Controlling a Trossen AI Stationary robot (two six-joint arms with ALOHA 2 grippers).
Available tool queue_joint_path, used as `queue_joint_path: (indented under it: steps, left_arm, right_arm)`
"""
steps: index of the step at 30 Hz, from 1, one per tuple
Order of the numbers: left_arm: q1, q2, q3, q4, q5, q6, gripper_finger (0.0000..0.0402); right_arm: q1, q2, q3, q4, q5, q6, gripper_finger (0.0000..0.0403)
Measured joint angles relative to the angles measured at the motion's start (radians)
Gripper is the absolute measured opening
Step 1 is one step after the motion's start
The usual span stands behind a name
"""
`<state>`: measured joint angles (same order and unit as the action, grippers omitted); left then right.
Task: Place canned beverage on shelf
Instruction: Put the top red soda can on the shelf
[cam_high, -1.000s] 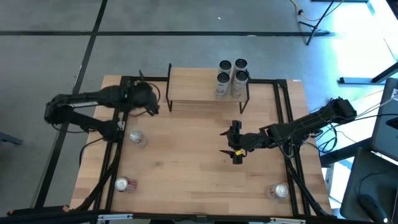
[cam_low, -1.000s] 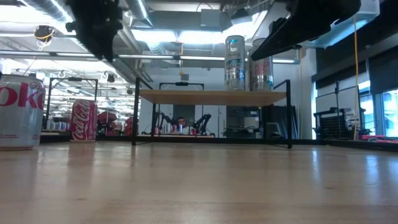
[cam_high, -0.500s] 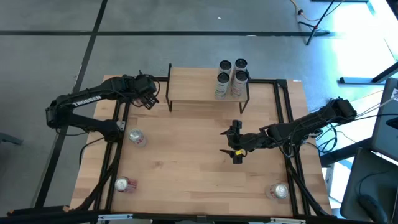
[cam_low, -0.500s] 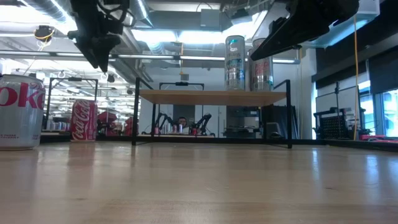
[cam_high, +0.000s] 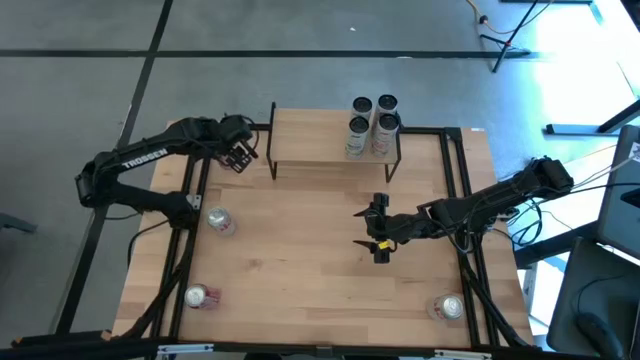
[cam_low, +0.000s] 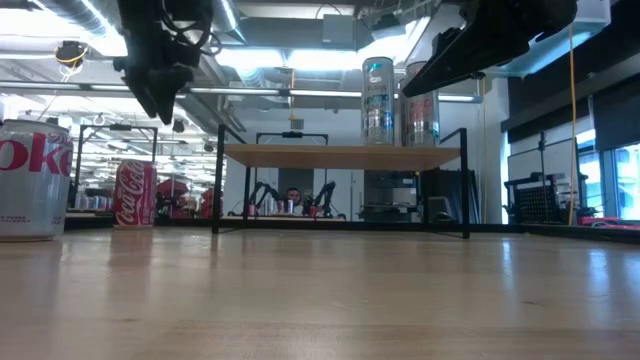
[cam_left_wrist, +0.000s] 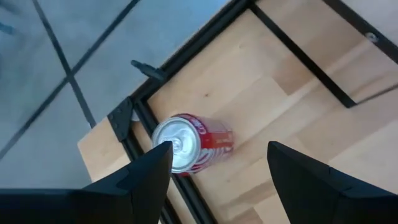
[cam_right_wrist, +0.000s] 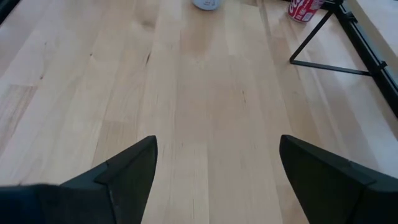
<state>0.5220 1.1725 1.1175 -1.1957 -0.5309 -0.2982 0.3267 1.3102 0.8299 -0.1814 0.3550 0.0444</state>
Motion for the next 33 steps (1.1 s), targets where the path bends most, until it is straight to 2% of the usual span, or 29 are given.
queue_joint_path:
  steps: [5,11,14,20,24,28,33]
  left_arm:
    - [0.073,0.0,0.0,-0.016,0.043,-0.03,0.0269]
    - [0.182,0.0,0.0,-0.023,0.107,-0.024,0.0325]
    - [0.199,0.0,0.0,-0.017,0.139,0.018,0.0345]
    - [0.168,0.0,-0.008,0.018,0.103,0.0,0.035]
    - [0.195,0.003,-0.01,0.021,0.048,-0.039,0.035]
    - [0.245,0.008,-0.01,0.021,0.103,-0.054,0.035]
    - [0.301,0.07,-0.01,0.022,0.119,-0.042,0.035]
  right_arm:
    - [0.0,0.0,0.0,0.0,0.0,0.0,0.0323]
    - [0.0,0.0,0.0,0.0,0.0,-0.001,0.0323]
    - [0.0,0.0,0.0,0.0,0.0,-0.001,0.0323]
    - [0.0,0.0,0.0,0.0,0.012,-0.002,0.0323]
    - [0.0,0.0,0.0,0.0,0.019,-0.002,0.0323]
    - [0.0,0.0,0.0,0.0,0.019,-0.002,0.0323]
    - [0.0,0.0,0.0,0.0,0.019,-0.002,0.0323]
